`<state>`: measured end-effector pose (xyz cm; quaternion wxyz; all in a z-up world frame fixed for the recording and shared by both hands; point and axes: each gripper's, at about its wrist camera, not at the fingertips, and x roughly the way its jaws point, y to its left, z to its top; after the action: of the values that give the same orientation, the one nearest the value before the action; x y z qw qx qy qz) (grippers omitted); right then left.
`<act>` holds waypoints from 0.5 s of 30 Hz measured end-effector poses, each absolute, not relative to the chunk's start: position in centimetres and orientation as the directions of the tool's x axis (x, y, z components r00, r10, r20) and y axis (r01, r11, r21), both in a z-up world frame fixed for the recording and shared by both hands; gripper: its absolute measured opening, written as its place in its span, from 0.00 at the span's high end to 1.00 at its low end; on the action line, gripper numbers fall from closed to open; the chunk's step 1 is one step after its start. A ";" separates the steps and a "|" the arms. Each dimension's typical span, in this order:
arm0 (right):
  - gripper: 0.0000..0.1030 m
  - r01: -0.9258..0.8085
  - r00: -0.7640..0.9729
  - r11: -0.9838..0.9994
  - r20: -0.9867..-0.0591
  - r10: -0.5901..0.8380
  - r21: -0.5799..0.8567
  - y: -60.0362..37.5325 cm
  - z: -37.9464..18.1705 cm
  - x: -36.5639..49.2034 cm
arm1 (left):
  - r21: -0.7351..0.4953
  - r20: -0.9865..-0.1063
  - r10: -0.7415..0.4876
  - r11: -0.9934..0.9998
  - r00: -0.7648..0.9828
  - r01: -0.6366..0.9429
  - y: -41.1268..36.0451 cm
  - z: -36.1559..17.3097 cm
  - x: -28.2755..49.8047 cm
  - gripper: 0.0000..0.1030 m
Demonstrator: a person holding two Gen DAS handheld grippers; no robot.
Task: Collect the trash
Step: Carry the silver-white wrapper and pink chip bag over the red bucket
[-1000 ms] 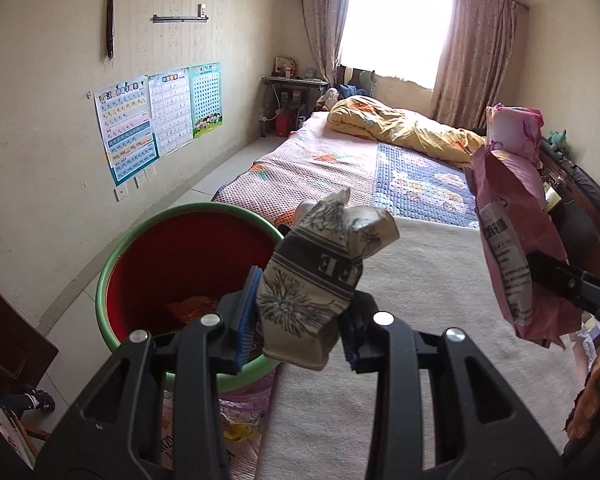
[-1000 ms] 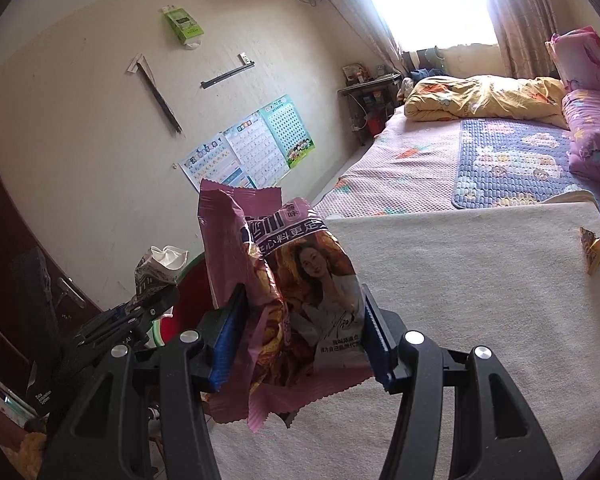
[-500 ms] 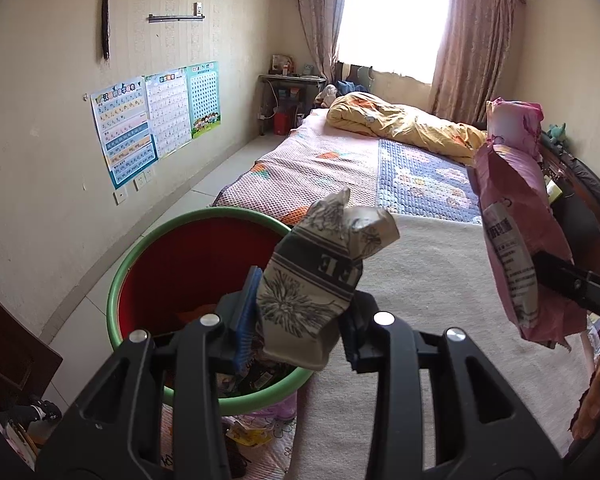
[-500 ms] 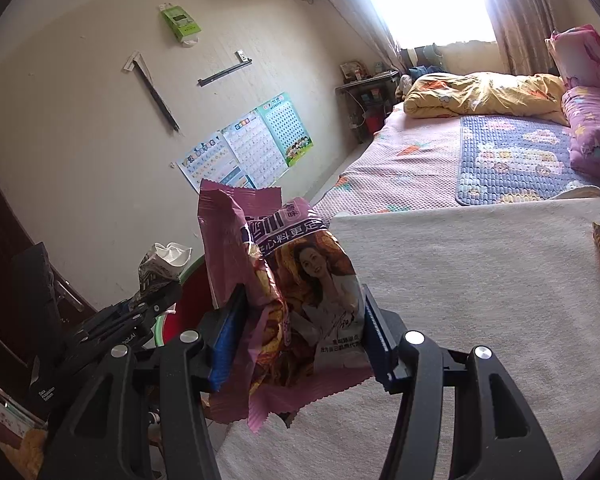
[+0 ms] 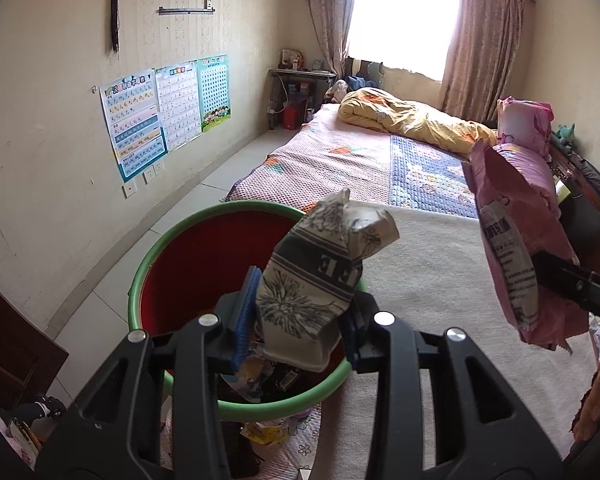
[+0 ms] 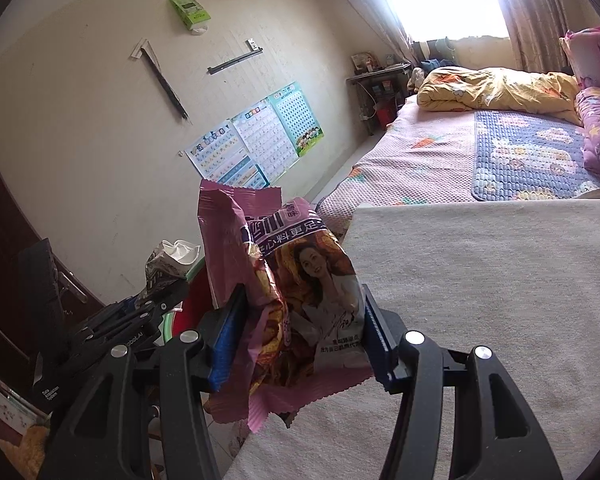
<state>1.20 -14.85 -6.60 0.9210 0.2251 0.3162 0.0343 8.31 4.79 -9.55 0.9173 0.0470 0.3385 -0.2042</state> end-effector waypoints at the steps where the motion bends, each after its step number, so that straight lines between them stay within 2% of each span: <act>1: 0.49 0.076 0.795 0.896 -0.569 0.210 0.437 -14.9 -6.7 1.5 | -0.052 -0.643 -0.340 0.914 0.687 0.403 5.0 -9.7 8.5 0.67; 15: 0.49 0.051 0.752 0.887 -0.602 0.268 0.459 -13.3 -8.5 4.5 | -0.069 -0.696 -0.304 0.930 0.651 0.361 7.0 -12.1 10.8 0.67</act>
<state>4.49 -13.30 -8.52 0.9073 0.2301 0.3467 0.0598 10.79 7.02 -12.05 0.9077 0.0379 0.3756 -0.1831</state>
